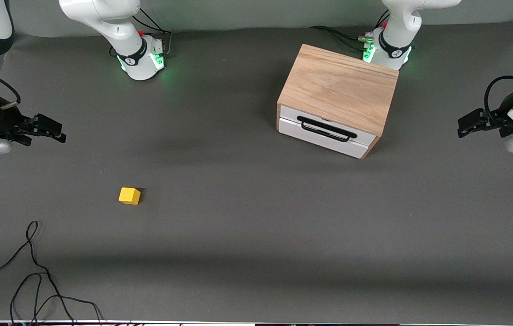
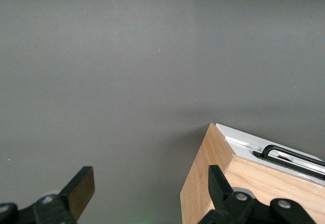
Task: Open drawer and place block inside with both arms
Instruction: 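Reach the left gripper down to the drawer's black handle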
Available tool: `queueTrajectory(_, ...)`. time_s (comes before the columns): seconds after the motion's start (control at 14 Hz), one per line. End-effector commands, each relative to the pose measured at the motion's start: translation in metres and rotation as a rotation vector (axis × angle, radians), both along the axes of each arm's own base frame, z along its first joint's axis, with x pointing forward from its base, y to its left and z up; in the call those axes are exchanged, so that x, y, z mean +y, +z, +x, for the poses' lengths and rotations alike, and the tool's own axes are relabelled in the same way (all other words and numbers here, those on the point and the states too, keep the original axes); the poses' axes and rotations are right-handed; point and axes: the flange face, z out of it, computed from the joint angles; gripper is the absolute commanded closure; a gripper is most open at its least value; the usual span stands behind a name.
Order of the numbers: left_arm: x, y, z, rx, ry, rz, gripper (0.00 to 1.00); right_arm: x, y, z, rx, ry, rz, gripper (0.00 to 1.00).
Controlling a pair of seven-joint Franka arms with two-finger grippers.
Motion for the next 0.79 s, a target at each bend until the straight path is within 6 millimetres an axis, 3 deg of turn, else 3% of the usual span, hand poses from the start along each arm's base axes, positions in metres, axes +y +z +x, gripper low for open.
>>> queueTrajectory(0.0, 0.001, 0.002, -0.008, 0.003, -0.015, 0.009, 0.00, -0.001, 0.002, 0.005, 0.008, -0.014, -0.018, 0.00)
queueTrajectory(0.43, 0.001, 0.000, -0.006, 0.006, -0.015, 0.008, 0.00, -0.020, 0.002, 0.004, 0.010, -0.032, -0.005, 0.00)
queueTrajectory(0.71, -0.005, -0.005, -0.001, 0.006, 0.006, -0.003, 0.00, -0.012, 0.005, 0.001, 0.006, -0.025, -0.004, 0.00)
